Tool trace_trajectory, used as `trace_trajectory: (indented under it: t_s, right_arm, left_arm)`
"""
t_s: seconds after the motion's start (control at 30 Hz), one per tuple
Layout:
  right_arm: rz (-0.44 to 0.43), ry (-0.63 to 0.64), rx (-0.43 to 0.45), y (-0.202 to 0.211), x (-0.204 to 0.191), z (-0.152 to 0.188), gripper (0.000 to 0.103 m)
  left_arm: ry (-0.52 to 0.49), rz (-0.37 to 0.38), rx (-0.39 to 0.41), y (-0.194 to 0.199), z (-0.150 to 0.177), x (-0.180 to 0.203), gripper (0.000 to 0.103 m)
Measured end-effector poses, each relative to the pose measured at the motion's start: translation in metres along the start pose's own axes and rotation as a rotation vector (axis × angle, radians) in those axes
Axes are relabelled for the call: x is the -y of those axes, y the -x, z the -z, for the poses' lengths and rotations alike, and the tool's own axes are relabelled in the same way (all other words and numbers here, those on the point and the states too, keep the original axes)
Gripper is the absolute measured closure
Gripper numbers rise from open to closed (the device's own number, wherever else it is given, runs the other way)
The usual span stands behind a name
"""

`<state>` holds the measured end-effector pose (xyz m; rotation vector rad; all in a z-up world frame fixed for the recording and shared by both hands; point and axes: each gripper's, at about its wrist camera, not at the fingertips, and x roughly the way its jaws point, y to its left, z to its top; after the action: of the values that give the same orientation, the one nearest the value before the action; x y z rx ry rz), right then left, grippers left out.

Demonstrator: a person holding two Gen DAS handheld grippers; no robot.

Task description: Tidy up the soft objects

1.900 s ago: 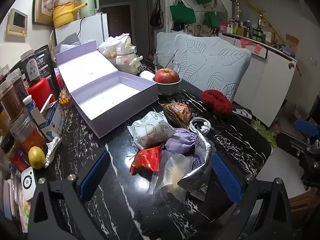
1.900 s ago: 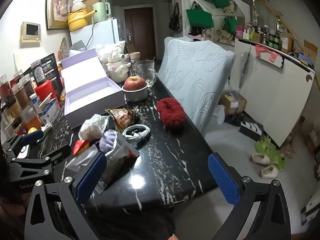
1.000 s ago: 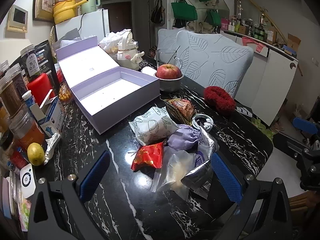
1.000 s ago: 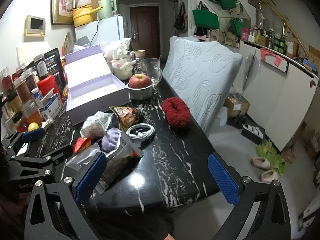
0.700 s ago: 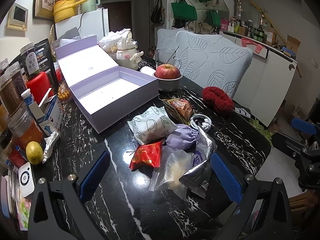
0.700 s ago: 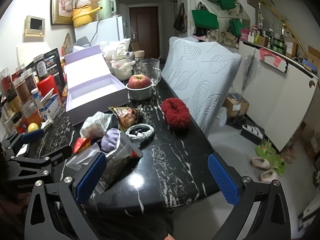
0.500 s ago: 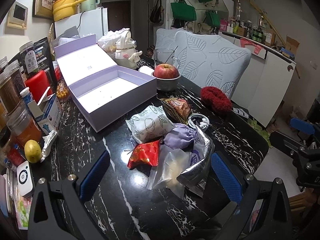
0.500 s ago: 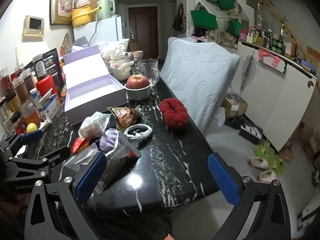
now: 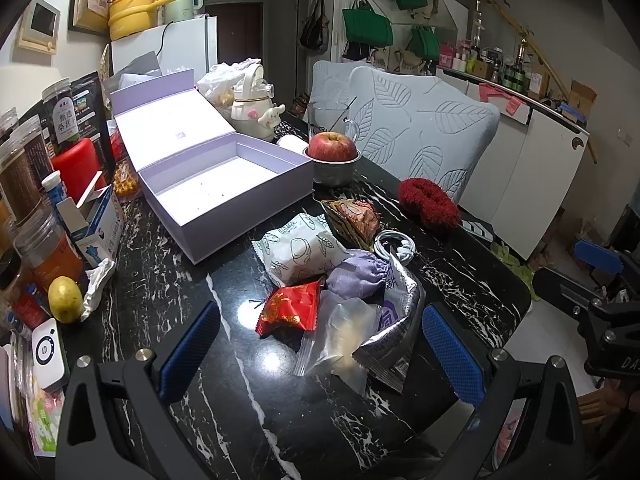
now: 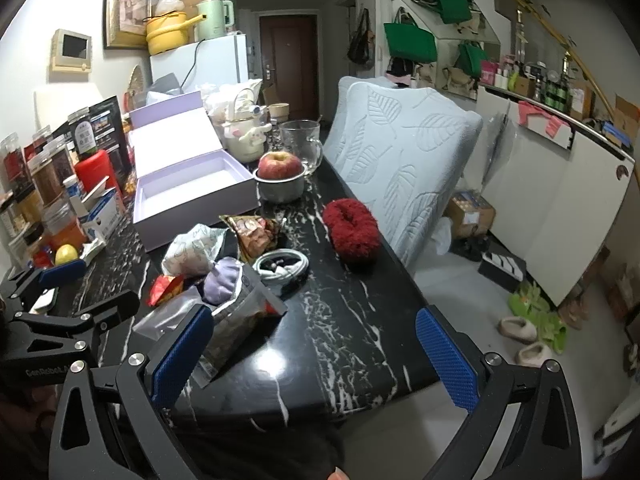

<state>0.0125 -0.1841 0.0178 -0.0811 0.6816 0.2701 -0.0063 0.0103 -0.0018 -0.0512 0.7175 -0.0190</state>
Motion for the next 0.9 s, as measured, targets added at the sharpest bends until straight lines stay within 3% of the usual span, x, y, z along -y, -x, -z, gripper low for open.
trace_trajectory:
  t_s: [0.9]
  right_arm:
    - [-0.003, 0.001, 0.0, 0.0003, -0.0007, 0.0004, 0.0]
  left_arm:
    - [0.006, 0.019, -0.004, 0.0022, 0.0017, -0.0004, 0.0]
